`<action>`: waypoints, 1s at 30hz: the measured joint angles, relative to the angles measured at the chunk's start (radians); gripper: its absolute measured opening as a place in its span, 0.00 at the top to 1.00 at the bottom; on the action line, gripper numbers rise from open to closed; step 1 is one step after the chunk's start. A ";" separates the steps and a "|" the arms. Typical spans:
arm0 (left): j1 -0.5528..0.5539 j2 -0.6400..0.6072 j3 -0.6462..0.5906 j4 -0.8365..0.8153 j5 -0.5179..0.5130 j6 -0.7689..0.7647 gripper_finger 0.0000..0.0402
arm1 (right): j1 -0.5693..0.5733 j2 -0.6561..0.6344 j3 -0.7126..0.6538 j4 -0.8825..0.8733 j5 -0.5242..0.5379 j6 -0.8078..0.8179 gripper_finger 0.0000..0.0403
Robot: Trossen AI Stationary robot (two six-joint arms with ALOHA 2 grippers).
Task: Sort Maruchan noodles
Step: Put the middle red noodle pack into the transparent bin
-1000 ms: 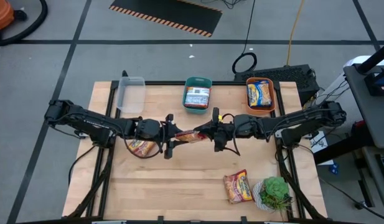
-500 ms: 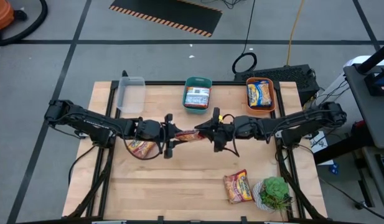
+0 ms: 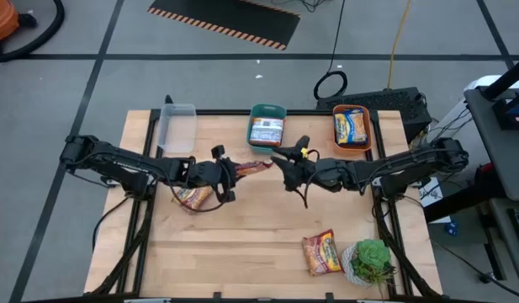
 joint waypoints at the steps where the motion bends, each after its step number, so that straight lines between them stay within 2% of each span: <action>1: 0.008 0.000 0.000 -0.007 -0.011 0.001 0.63 | 0.003 0.000 0.000 -0.008 0.024 0.002 0.64; 9: 0.108 0.000 0.000 -0.078 -0.117 0.000 0.62 | 0.059 0.000 0.000 -0.058 0.176 0.034 0.64; 16: 0.221 0.000 0.000 -0.175 -0.263 -0.001 0.61 | 0.132 0.000 0.000 -0.069 0.327 0.045 0.64; 26: 0.414 -0.035 0.001 -0.320 -0.266 -0.087 0.61 | 0.214 0.000 0.000 -0.095 0.473 0.062 0.64; 30: 0.482 -0.069 0.001 -0.408 -0.264 -0.113 0.61 | 0.227 0.000 0.000 -0.093 0.501 0.056 0.64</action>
